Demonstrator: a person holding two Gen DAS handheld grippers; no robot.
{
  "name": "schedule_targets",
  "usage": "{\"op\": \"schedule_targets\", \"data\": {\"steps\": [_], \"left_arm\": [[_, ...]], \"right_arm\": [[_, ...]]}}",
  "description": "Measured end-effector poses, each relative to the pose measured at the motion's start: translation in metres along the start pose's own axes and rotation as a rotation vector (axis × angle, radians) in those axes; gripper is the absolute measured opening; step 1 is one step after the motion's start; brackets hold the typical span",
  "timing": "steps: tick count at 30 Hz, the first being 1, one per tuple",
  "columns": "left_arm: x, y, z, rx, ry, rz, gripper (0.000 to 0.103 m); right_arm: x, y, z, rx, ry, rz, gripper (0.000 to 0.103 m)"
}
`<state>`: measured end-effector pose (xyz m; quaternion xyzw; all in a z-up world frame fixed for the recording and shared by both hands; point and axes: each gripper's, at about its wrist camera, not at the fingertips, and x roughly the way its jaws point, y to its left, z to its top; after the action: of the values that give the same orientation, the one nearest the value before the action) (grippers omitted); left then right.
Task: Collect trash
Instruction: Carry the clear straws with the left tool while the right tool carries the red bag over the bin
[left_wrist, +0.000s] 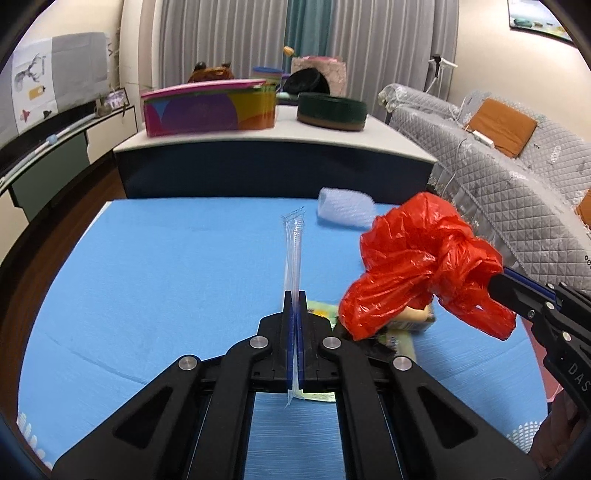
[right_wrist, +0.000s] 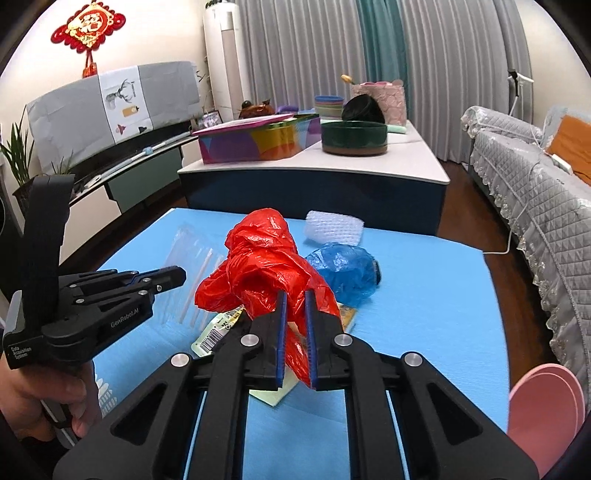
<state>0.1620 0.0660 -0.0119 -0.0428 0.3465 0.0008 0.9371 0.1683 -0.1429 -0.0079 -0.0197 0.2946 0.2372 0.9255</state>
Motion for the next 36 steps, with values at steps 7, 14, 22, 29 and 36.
{"op": "schedule_targets", "data": {"steps": [7,14,22,29,36], "left_arm": [[-0.010,-0.016,0.001,0.024,-0.033,-0.021,0.001],[-0.018,-0.033,0.001,0.048,-0.060,-0.050,0.001],[-0.023,-0.057,0.004,0.079,-0.088,-0.089,0.001],[-0.023,-0.079,0.005,0.111,-0.101,-0.121,0.001],[-0.023,-0.099,0.005,0.138,-0.104,-0.146,0.001]], "right_arm": [[-0.022,-0.014,-0.004,0.033,-0.022,-0.044,0.010],[-0.041,-0.032,-0.009,0.069,-0.043,-0.078,0.010],[-0.061,-0.055,-0.014,0.112,-0.070,-0.120,0.010],[-0.073,-0.074,-0.019,0.146,-0.083,-0.157,0.010],[-0.082,-0.091,-0.024,0.175,-0.089,-0.200,0.010]]}}
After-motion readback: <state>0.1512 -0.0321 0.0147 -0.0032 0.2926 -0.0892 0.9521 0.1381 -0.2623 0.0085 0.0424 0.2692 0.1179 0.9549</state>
